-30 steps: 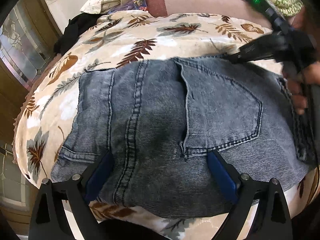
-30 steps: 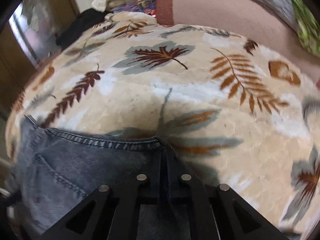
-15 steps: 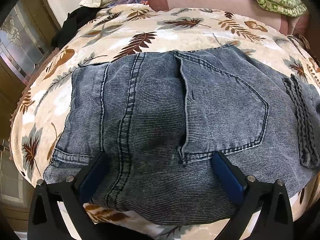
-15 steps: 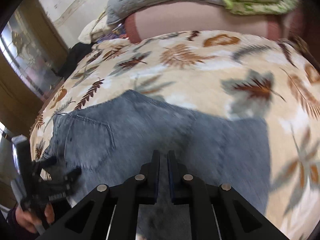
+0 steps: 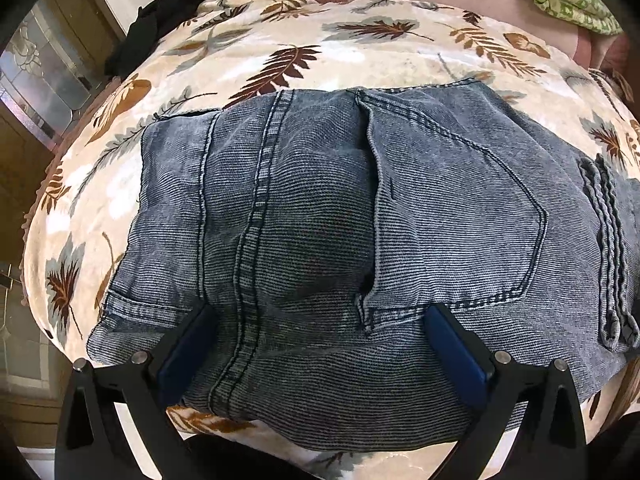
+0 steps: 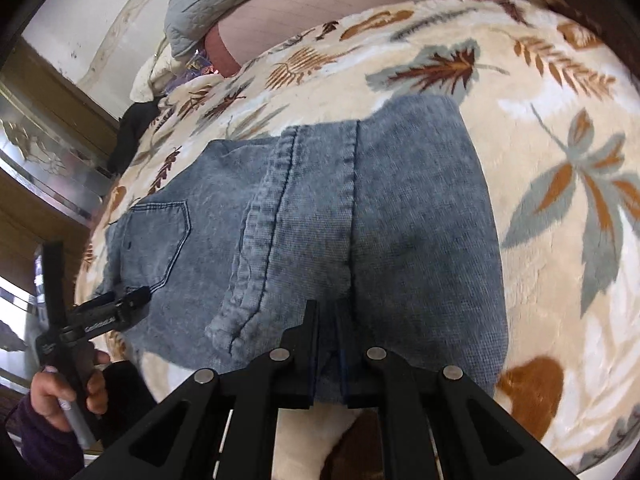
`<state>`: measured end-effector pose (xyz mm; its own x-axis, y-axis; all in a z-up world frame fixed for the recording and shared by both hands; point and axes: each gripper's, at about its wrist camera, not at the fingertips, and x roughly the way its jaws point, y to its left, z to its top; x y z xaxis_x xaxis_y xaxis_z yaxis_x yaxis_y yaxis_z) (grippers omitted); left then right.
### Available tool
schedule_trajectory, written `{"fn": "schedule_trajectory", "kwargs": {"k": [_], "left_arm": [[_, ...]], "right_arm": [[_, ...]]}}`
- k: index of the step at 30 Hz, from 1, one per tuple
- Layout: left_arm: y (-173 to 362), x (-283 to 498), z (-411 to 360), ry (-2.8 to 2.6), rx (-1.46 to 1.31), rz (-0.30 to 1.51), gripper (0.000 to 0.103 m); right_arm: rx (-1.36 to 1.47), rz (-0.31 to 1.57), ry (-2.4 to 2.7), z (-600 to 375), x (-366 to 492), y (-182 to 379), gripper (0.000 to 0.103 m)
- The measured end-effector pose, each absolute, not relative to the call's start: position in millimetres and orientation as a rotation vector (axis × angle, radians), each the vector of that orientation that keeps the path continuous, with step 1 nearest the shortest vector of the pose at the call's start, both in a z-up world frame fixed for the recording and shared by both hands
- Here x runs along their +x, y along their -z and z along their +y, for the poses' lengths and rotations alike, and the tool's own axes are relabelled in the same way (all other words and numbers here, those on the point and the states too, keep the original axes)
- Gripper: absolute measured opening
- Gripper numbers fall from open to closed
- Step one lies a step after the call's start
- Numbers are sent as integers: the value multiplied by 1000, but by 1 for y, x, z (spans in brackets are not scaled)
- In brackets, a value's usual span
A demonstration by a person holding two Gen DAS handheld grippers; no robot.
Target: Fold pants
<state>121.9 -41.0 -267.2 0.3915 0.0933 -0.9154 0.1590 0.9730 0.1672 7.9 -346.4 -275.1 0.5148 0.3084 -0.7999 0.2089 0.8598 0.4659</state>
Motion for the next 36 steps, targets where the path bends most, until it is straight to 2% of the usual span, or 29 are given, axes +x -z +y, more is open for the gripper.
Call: {"fn": "schedule_trajectory", "kwargs": {"k": [6,11,16,21,30,36], "left_arm": [[257,127,-46,-5,267,1216,103],[232,118,-56,-40,329,1103,103],[220,126,-45,-85,325,1061,103],[235,141,-20,-174,314,1095,103],[261,154,-4,-132,221,1128,103],[260,150,0,-99,167,1152,103]], "right_arm": [[493,993,-56,-346,-1,262,10],[440,906,-87,-339,-7,245,10],[435,957,-93,-335,3,253,10],[362,1022,-74,-324,12,266,10],[417,1028,-92,-332,15,272,10],[416,1024,-98,-331,15,271,10]]}}
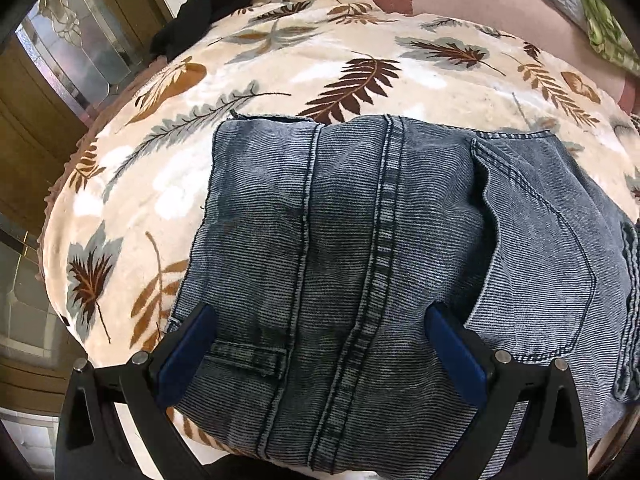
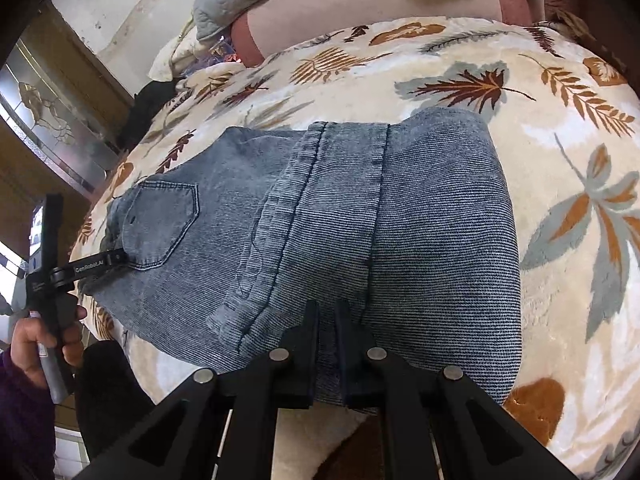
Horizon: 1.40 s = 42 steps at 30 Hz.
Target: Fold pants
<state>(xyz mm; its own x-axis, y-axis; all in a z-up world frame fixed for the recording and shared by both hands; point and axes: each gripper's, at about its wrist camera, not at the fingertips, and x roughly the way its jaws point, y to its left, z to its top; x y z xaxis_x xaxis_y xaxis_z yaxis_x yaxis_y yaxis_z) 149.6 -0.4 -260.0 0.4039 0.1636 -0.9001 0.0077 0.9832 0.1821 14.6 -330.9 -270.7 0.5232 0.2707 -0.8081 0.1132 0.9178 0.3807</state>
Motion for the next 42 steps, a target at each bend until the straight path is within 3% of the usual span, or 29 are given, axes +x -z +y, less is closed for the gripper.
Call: {"fn": "schedule_trajectory", "kwargs": {"k": [11,23,24,26,27,28,42], "left_arm": [[218,130,15,-154,195,1139,103],[183,107,92,-215,110,1068,103],[183,105,100,-220,102,1070,103],[187,101,116,-229,83,1075,103],[190,99,126,-232,69,1078,103],[192,97,132,-234,59,1080,103],[226,90,152,-52,-181,1144,103]], "right_arm": [[369,873,-142,-323,-3,240,10],[378,786,-236,-306,-17,222,10],[384,784,-257,-303,-17,221,12],[394,771,-275,-297,-19,221,34],[398,764,-279,-293,-19,221,57],[399,748,-289,-287,-20,220,65],[258,835,-357,-225,1,238,65]]}}
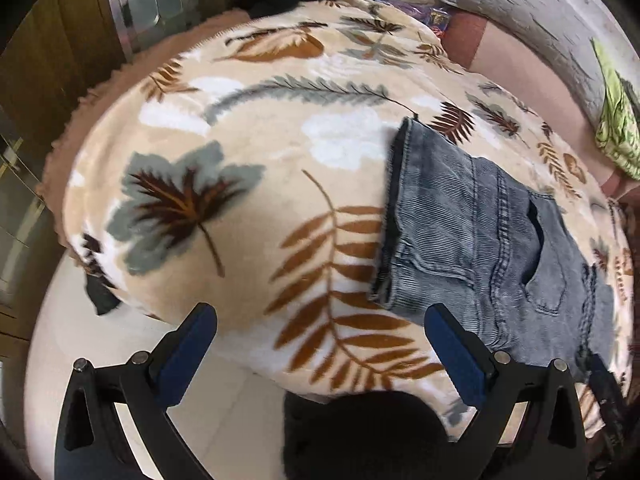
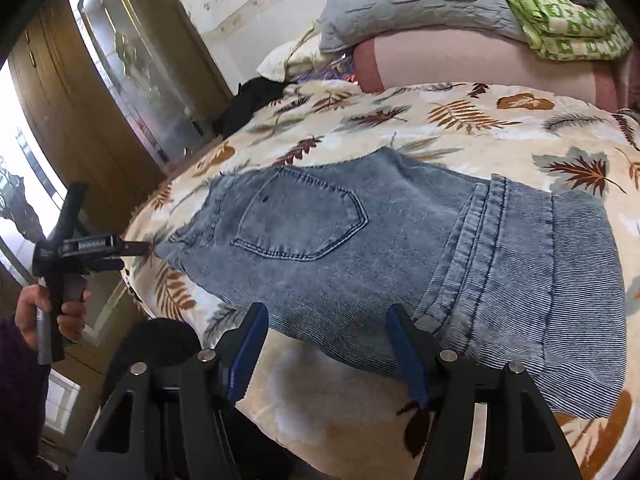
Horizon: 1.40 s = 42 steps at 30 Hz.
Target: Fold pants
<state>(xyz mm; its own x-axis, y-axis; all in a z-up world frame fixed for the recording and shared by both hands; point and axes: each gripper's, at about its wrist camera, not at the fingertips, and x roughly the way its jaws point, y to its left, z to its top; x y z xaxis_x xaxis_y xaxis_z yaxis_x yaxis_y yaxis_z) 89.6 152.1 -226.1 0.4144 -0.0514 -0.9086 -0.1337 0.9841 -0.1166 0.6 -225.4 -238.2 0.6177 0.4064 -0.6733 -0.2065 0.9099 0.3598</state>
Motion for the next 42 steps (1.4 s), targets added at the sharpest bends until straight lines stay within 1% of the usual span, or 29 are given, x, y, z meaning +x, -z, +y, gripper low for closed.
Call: {"fn": "schedule_trajectory", "kwargs": {"k": [5,9,14,19,21,24,25,28,32,33,35,38,42], "left_arm": [[240,105,154,-17,-312,1183,103],[258,114,153,16,-440,1247,103],[271,125,145,28,-473,1274,103],[270,128,139,44,-484,1254,102],[268,130,135,52,-484,1243,94],[266,132,128,58,-449,1236,85],[266,133,127,58,-439,1232,84],[265,135,126,57,-418,1217,74],[261,139,126,79,-423,1202,45],[261,141,125,82,-420,1205,41],[260,146,120,83,-422,1208,38],[256,146,122,78,-419,1197,29],[237,144,115,88,-382,1155,24]], "right_arm": [[267,831,-348,-229,1,239,65],[286,828,-332,-236,2,239,65],[302,830,-321,-242,4,240,65],[298,825,-322,-242,5,239,65],[301,822,-318,-242,6,239,65],[305,814,-310,-244,6,238,65],[307,813,-307,-245,6,238,65],[319,811,-289,-250,6,238,65],[340,798,-261,-258,6,237,65],[346,796,-255,-260,7,237,65],[360,789,-232,-265,7,236,65],[397,778,-211,-275,7,235,65],[435,762,-177,-288,6,234,65]]}}
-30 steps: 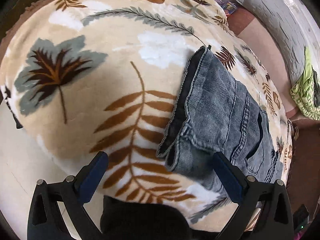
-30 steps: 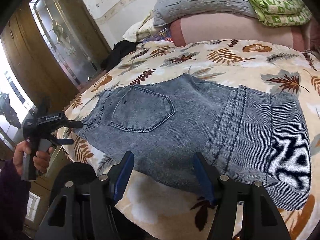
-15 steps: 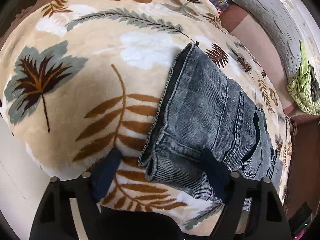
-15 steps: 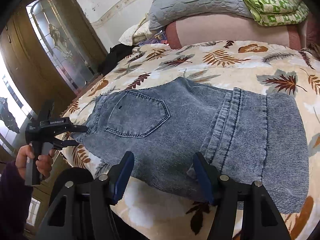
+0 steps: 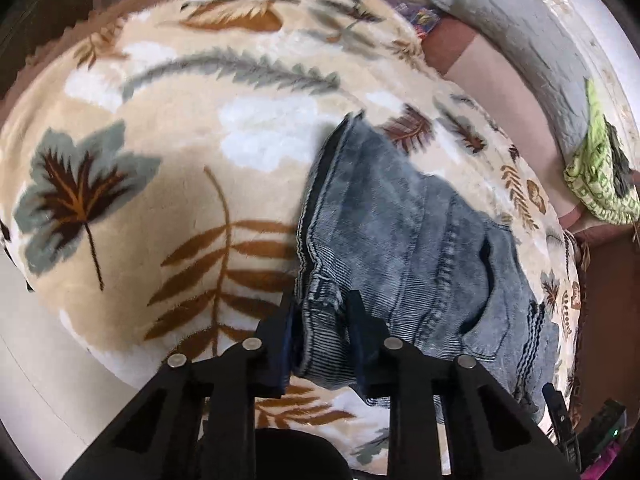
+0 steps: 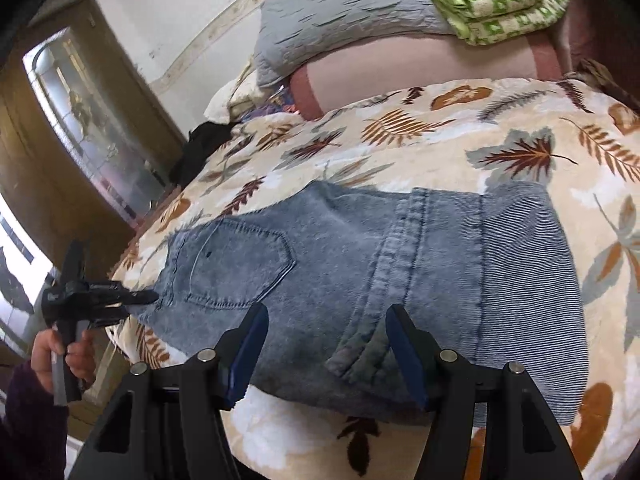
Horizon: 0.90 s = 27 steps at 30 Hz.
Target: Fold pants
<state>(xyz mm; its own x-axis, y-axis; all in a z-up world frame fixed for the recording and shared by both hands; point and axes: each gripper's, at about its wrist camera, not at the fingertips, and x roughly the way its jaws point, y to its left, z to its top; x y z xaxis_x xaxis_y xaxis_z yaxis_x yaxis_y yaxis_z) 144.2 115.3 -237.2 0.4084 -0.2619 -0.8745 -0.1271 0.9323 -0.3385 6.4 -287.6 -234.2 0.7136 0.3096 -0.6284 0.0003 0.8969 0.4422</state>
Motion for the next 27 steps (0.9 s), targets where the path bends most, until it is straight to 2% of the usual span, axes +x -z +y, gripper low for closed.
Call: {"fn": "schedule_trajectory", "kwargs": {"k": [11,20,23,24,25,27], "left_arm": [[159,118,46,193,-132,989,19],[116,98,-66,397,94,908,18],[117,91,-108,466,154,913,18],[120,88,-123,489,172,918,18],[121,85,-134,509,184,923,18],[125,78,-157,550,204,936,18]], "right_arm": [[551,717,-115,-318,4,231,65],[742,666,-48,-376,-9,235,65],[703,673,-59,-375,-3,234,64],[670,683,-75,-370,1,233,55],[634,709,-107,-363,7,233,33],[579,796,-153,-349,20,242,20]]}}
